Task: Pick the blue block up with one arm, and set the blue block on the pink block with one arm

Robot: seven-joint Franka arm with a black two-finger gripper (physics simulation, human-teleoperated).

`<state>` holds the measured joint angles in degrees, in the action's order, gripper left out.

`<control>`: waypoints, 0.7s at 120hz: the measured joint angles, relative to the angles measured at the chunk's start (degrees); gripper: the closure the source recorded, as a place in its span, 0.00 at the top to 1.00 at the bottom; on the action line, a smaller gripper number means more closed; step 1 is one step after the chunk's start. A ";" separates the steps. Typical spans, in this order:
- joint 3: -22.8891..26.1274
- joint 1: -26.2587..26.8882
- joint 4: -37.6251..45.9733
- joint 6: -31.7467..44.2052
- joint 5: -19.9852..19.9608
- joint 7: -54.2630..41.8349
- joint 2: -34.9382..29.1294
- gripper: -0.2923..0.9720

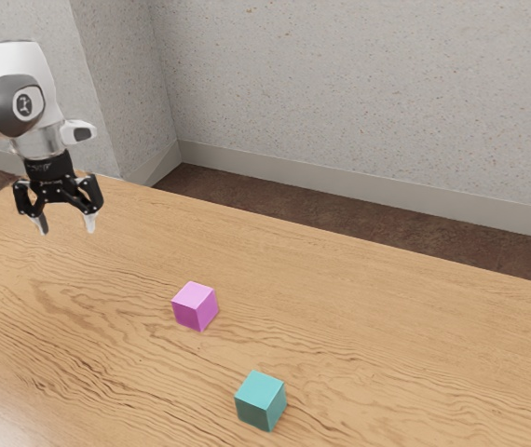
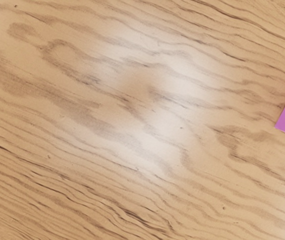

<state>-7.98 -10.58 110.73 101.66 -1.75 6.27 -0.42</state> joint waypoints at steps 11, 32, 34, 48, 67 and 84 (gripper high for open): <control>1.34 0.97 3.22 5.90 -0.37 1.60 0.78 0.75; 7.18 6.12 5.78 14.53 -0.49 3.86 3.21 0.75; 7.38 8.82 5.82 15.14 -0.49 4.04 3.34 0.75; 9.19 32.62 7.99 18.32 -0.49 5.12 3.74 0.74; 9.47 38.17 13.26 23.11 -4.86 6.46 4.56 0.73; 9.45 28.62 13.62 25.31 -6.29 6.82 6.32 0.73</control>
<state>1.47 18.04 124.35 126.97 -8.04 13.09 5.90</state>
